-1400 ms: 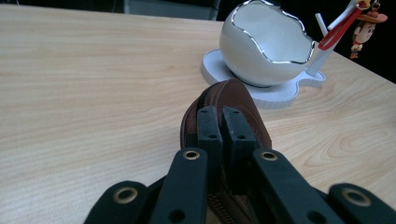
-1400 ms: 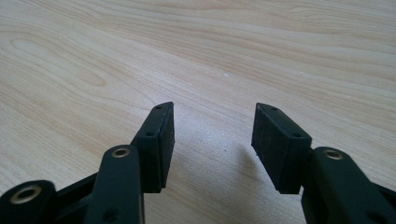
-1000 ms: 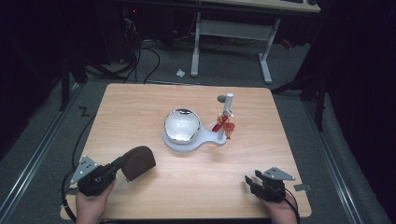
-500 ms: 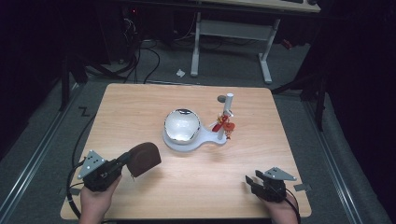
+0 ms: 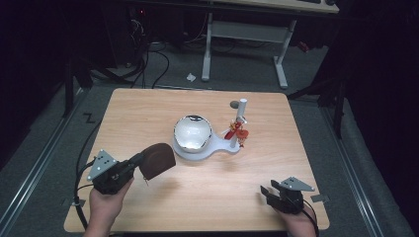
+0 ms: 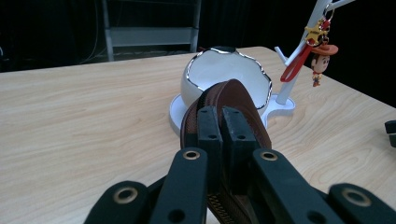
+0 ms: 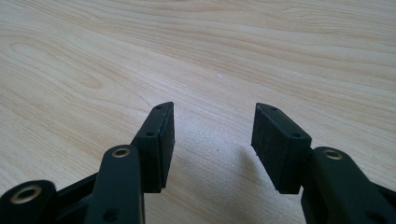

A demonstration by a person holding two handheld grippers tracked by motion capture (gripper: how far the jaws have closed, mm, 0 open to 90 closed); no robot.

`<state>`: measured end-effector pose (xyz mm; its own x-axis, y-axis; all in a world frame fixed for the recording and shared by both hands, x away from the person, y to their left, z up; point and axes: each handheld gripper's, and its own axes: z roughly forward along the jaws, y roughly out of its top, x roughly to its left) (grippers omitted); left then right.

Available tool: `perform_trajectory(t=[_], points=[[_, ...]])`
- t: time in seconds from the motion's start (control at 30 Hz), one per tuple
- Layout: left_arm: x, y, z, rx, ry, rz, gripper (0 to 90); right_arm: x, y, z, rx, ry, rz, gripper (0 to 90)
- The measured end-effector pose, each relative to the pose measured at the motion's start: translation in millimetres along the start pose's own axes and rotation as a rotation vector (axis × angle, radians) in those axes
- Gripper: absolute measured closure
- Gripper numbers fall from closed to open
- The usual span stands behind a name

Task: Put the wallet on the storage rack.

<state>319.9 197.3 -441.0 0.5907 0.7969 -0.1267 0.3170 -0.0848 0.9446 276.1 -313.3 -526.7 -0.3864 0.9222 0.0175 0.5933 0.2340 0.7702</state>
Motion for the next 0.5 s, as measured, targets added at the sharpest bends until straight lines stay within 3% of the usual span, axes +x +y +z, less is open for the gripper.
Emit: perform_trajectory(t=[0.27,0.5], points=[[1.4,18.2,11.3,0.007,0.006,0.021,87.3,-0.8,0.1,-0.1,-0.003,0.0,0.001,49.5],[6.8,34.2,28.5,0.009,0.01,0.005,87.3,0.4,0.6,-1.1,-0.004,-0.001,-0.003,49.5]])
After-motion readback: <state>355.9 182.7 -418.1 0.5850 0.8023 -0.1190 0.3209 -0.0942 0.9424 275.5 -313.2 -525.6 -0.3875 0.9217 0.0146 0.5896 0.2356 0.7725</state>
